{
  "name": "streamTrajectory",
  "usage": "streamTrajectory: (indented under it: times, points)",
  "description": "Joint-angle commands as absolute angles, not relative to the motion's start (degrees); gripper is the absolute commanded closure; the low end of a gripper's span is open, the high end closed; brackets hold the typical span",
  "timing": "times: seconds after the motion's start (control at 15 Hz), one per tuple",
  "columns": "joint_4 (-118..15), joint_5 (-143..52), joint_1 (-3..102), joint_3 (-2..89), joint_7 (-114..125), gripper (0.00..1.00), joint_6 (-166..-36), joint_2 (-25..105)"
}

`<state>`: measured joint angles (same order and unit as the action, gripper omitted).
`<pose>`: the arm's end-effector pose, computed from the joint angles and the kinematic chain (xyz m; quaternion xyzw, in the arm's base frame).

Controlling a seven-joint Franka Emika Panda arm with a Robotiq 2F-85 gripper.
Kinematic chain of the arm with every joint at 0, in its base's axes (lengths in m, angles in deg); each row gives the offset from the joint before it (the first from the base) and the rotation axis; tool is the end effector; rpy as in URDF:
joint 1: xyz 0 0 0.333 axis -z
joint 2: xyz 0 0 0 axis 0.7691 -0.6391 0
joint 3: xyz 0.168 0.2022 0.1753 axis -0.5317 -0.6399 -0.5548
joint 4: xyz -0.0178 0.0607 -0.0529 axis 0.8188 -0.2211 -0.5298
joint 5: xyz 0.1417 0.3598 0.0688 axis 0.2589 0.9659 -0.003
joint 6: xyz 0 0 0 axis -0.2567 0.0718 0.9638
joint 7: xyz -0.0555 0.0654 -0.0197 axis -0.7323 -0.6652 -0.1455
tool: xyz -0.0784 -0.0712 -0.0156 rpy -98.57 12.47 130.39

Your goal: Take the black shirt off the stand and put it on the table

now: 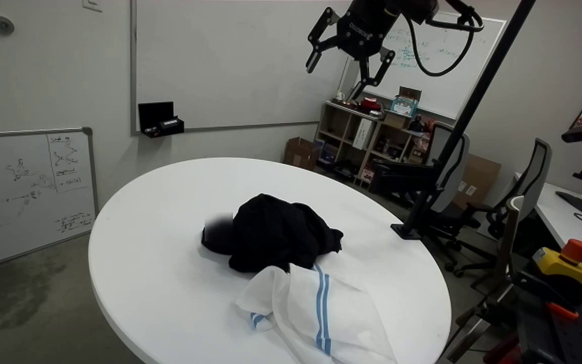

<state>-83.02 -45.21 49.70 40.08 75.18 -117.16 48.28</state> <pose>0.5838 0.0016 0.3651 -0.7952 0.5838 -0.1388 0.0871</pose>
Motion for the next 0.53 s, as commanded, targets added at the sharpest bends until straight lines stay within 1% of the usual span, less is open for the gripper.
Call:
streamTrajectory:
  times: [0.0, 0.13, 0.27, 0.33, 0.47]
  points:
    - [-83.67, -37.04, 49.76, 38.9, 68.8, 0.0, -111.75, 51.04]
    - [-83.59, -29.62, 50.29, 37.91, 61.62, 0.0, -103.65, 53.75]
    - [-83.42, -26.39, 50.18, 38.28, 56.44, 0.0, -94.93, 56.87]
    - [-82.77, -30.05, 49.46, 38.84, 61.56, 0.0, -101.26, 52.92]
    - [-82.79, -28.3, 49.7, 38.67, 58.93, 0.0, -96.44, 55.64]
